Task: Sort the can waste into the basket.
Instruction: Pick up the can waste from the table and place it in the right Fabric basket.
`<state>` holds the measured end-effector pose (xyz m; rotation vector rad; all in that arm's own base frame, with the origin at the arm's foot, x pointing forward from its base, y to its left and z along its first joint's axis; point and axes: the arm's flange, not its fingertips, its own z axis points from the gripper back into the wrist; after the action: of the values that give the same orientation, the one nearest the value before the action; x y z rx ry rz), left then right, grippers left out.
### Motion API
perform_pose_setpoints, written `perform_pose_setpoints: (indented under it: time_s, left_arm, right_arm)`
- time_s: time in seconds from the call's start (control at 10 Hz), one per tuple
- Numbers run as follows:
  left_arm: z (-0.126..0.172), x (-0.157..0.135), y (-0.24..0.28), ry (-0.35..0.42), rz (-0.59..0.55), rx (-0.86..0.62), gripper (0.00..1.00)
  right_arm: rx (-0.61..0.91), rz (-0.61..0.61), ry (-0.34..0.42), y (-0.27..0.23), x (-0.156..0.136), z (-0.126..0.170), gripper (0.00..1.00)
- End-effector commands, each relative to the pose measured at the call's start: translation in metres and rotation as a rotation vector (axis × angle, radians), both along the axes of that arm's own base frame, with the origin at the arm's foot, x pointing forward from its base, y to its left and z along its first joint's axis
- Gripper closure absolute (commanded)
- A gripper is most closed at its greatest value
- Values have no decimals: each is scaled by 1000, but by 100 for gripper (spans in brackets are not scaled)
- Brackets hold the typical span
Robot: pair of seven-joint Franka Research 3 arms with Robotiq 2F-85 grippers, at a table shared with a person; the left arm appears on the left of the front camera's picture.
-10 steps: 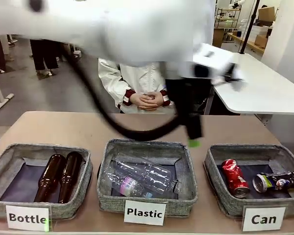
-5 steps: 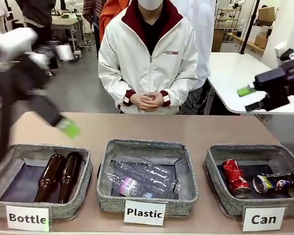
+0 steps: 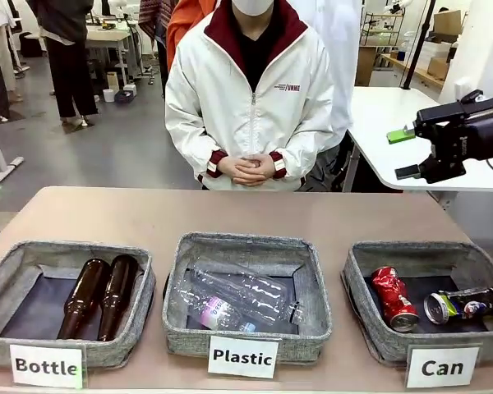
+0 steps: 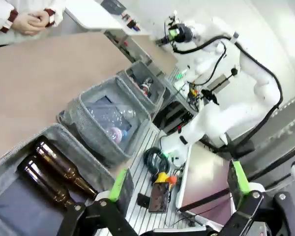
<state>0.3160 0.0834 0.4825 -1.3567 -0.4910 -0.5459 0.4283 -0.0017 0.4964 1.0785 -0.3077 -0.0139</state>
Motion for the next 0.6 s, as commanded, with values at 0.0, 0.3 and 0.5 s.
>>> perform_pose_setpoints:
  time_s: [0.0, 0.3, 0.5]
  left_arm:
    - [34, -10, -48, -50, -63, 167, 0]
    - [34, -10, -48, -50, -63, 167, 0]
    - [34, -10, -48, -50, -63, 167, 0]
  right_arm:
    - [-4, 17, -25, -1, -2, 1, 0]
    - [-4, 17, -25, -1, -2, 1, 0]
    - [-4, 17, -25, -1, -2, 1, 0]
